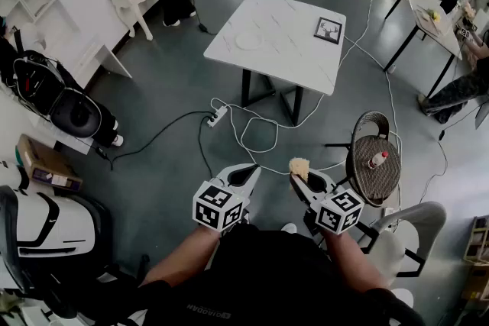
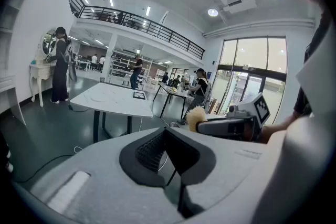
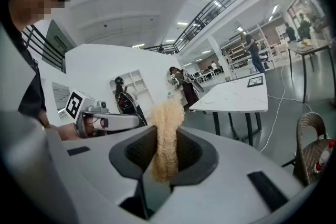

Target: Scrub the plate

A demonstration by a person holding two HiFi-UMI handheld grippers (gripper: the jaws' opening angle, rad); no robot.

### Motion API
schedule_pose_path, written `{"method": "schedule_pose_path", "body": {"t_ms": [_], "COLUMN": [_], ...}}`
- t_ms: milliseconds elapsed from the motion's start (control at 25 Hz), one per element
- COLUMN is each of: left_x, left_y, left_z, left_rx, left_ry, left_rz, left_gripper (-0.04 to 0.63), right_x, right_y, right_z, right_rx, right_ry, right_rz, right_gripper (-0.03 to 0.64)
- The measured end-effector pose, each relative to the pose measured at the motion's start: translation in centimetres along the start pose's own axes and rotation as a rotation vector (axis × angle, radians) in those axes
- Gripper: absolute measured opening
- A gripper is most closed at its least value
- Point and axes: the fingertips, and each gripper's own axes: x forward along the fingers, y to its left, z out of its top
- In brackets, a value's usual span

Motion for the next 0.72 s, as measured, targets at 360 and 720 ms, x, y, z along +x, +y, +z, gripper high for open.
{"method": "schedule_pose_path", "body": {"t_ms": [360,720], "left_x": [-0.4,-0.2], "left_y": [0.7,1.5], "left_z": [0.4,0.3], "left_rx": [0.007,0.008], "left_ry": [-0.005,0.01], "left_rz": [0.007,0.01], "left_gripper": [-0.002,-0.001], "right_x": [0.8,1.6], "right_y": [0.2,0.5], "right_z": [0.0,0.4], "right_rx": [-0.007,0.026], "right_ry": [0.007,-0.013], "right_rz": [0.004,0.033], "right_gripper": [0.091,0.094]}}
